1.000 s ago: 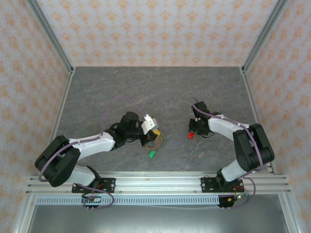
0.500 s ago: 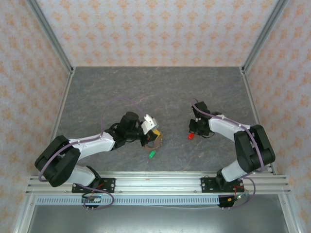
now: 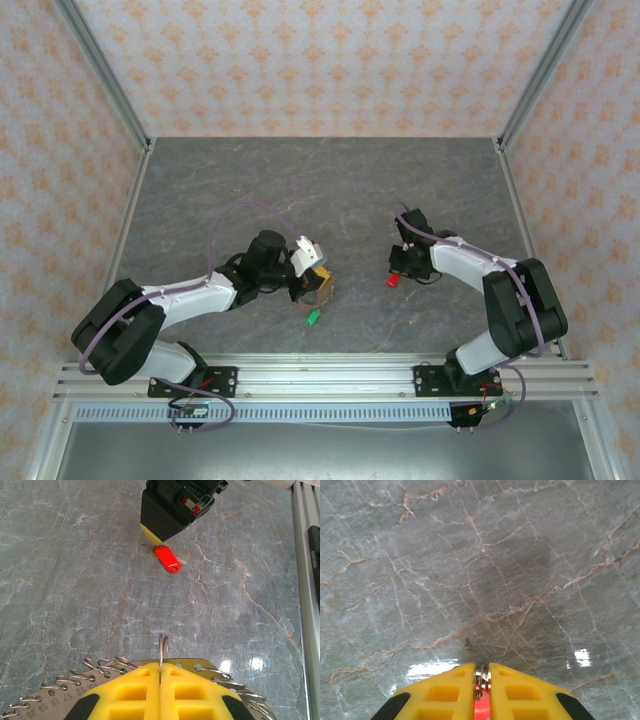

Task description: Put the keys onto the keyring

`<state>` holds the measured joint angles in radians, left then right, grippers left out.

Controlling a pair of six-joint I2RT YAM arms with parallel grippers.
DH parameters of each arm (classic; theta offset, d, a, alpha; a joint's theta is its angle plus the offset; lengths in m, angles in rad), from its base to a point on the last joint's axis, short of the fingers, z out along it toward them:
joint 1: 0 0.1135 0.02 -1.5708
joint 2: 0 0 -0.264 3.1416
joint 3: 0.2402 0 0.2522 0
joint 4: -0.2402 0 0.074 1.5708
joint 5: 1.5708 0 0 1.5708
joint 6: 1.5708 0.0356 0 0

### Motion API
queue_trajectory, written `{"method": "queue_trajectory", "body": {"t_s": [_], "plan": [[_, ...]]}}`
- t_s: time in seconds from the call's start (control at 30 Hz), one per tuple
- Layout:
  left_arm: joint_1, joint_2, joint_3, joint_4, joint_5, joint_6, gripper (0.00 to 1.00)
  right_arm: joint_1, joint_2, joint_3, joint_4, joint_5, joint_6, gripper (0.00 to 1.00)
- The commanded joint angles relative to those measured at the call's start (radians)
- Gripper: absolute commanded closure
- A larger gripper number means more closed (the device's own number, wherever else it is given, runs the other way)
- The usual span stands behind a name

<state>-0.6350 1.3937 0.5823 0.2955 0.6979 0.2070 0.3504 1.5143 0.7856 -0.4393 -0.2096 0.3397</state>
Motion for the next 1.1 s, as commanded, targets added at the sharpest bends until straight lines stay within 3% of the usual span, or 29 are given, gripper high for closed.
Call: {"method": "queue_trajectory", "body": {"t_s": [0.0,0.33,0.5,0.7,0.9,1.07], "plan": [[-0.008,-0.027,0.016,-0.001,0.003,0.011,1.00,-0.003,-0.003,0.022,-0.030,0.010,0.010,0.87],[-0.008,-0.022,0.017,-0.001,0.005,0.011,1.00,-0.002,-0.055,0.018,-0.027,-0.018,-0.019,1.00],[-0.008,-0.022,0.013,0.008,0.005,0.005,1.00,0.023,-0.222,-0.067,0.129,-0.202,-0.169,1.00],[-0.008,-0.024,0.008,0.017,0.017,0.008,1.00,0.110,-0.467,-0.230,0.399,-0.489,-0.459,1.00],[-0.008,-0.021,0.011,0.020,0.022,0.010,1.00,0.159,-0.485,-0.243,0.410,-0.611,-0.681,1.00],[-0.007,-0.019,0.017,0.019,0.022,0.009,1.00,0.186,-0.451,-0.232,0.439,-0.682,-0.723,1.00]]}}
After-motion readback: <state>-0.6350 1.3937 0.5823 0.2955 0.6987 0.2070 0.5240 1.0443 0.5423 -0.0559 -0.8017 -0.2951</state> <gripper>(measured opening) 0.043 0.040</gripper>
